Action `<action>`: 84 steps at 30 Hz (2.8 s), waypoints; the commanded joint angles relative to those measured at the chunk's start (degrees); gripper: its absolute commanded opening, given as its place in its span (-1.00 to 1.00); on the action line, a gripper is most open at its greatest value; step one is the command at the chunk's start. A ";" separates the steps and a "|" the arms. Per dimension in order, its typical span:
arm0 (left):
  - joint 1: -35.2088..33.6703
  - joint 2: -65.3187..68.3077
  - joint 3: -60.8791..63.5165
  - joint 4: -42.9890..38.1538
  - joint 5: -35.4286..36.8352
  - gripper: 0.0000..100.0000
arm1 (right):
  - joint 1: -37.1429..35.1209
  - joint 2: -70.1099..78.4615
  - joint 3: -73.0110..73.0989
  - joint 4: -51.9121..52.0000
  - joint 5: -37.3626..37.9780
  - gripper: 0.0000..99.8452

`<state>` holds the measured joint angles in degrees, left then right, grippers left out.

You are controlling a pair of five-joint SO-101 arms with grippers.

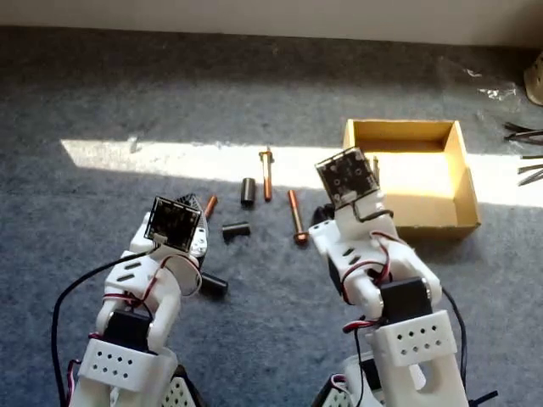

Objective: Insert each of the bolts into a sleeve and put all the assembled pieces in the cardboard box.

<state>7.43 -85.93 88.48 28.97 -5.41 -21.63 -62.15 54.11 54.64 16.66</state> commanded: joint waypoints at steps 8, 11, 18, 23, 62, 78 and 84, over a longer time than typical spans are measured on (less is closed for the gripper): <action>-6.20 -0.84 -1.19 -1.23 0.00 -0.99 | -2.42 -0.92 14.37 -17.19 0.26 -0.97; -9.19 -0.84 -1.19 -1.23 0.09 -0.99 | -3.74 -0.57 16.66 -18.24 0.35 -0.97; -14.90 -0.92 -1.27 -1.23 0.09 -0.99 | -12.88 -0.40 16.92 -17.54 3.87 -0.97; -22.73 -0.92 -1.27 -1.23 2.11 -0.99 | -16.75 4.88 10.95 -12.44 4.31 -0.97; -32.84 -0.92 -1.27 -1.23 5.63 -0.99 | -35.74 59.47 -21.49 -12.18 15.65 -0.77; -32.66 -0.92 -1.19 -1.23 5.63 -0.99 | -35.82 59.21 -27.12 -7.69 9.58 -0.60; -31.78 -0.92 -1.01 -1.23 5.54 -0.99 | -35.38 59.21 -30.64 -5.49 9.05 -0.60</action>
<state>-25.10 -85.93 88.48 28.97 -0.22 -56.79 -2.55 26.86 48.48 26.33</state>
